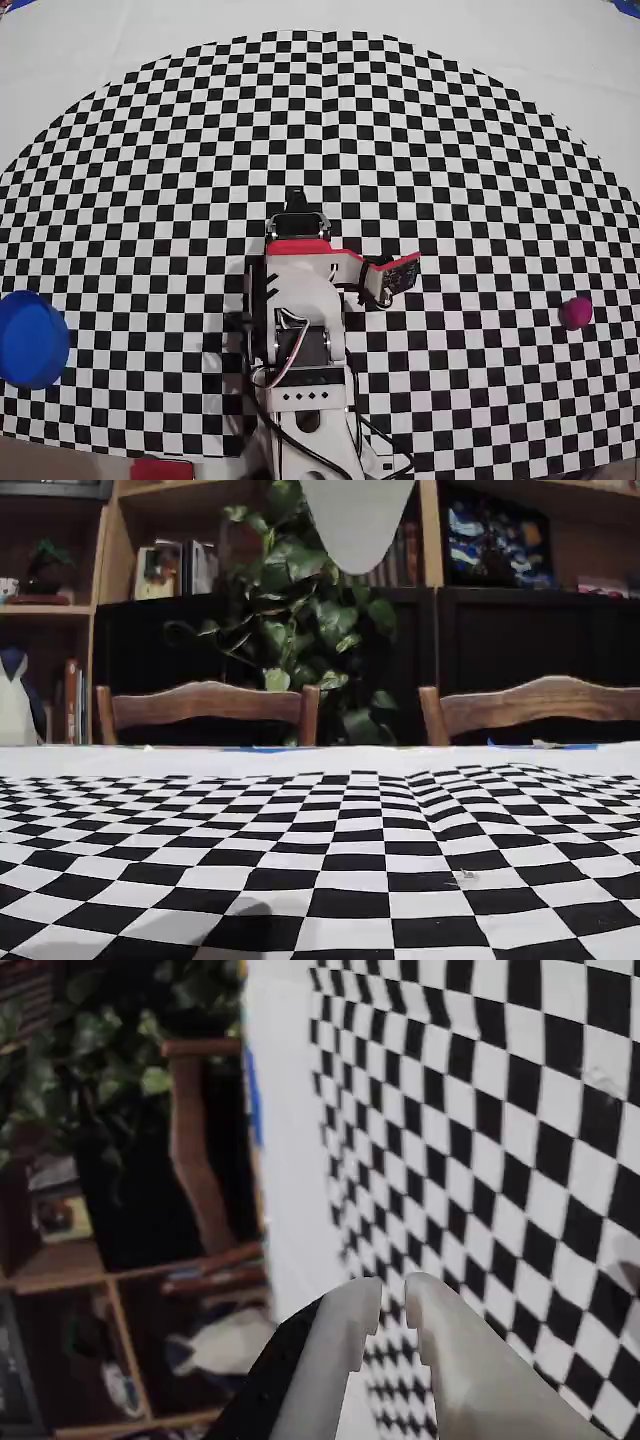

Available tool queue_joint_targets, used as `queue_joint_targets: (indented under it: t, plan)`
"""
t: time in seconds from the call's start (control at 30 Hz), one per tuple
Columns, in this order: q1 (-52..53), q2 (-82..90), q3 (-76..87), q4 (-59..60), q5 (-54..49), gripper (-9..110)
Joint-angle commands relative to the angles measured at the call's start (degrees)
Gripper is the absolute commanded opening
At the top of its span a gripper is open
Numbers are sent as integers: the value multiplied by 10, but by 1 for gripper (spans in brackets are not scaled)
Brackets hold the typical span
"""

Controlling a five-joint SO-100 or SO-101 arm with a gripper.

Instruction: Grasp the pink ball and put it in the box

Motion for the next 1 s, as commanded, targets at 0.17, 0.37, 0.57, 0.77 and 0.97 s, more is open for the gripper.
queue_joint_targets:
  t: [0.17,0.37,0.57,0.77,0.97]
  plan:
    - [2,-8,0,-112,-6,1]
    - [7,-7,-1,-132,-75,1]
    - [16,-10,4,-121,-262,17]
    - [11,-17,4,-104,-458,17]
    - [16,-19,4,-87,-673,18]
